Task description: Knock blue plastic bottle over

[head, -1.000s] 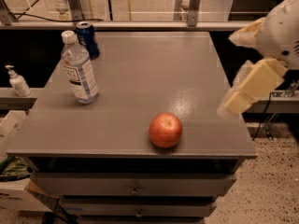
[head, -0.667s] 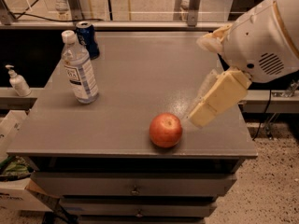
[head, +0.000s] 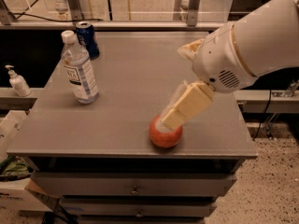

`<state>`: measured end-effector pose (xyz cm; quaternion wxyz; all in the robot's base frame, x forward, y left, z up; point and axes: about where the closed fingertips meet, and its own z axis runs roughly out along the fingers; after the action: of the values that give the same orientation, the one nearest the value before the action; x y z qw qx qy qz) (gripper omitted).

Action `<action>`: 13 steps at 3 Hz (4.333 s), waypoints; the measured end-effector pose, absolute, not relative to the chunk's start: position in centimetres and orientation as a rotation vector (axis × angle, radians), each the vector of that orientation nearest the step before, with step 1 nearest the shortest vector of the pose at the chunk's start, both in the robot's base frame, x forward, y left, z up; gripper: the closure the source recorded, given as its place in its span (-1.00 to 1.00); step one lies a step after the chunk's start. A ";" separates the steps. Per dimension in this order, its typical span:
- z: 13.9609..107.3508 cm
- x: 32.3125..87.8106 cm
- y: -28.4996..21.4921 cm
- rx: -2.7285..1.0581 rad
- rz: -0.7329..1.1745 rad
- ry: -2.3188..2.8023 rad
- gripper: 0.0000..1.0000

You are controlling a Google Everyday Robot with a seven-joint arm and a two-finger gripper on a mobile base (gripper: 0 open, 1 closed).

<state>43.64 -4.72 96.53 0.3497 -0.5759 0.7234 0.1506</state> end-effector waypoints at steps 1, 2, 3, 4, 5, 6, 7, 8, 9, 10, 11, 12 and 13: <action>94.7 46.7 -1.0 -1.438 0.417 1.831 -1.00; 93.7 49.4 2.1 -1.345 0.476 1.785 -1.00; 93.2 51.4 6.0 -1.244 0.538 1.729 -1.00; 93.2 51.4 6.0 -1.244 0.538 1.729 -1.00; 92.6 51.9 6.9 -1.211 0.535 1.711 -1.00; 91.0 54.2 9.5 -1.179 0.543 1.679 -1.00; 89.4 56.8 11.8 -1.157 0.562 1.662 -1.00; 88.5 59.1 14.0 -1.134 0.592 1.652 -1.00; 88.0 61.0 16.1 -1.125 0.613 1.648 -0.68; 87.7 62.1 17.5 -1.114 0.634 1.651 -0.21; 87.4 62.7 18.0 -1.096 0.642 1.659 0.25; 87.7 62.9 17.1 -1.064 0.626 1.672 0.72; 88.8 63.0 14.3 -1.026 0.577 1.691 1.00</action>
Offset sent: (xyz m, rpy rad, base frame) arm 0.0948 0.1042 -0.0409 0.3091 -0.0592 -0.0741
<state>63.00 14.35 88.78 0.5147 -0.4270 0.7036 0.2401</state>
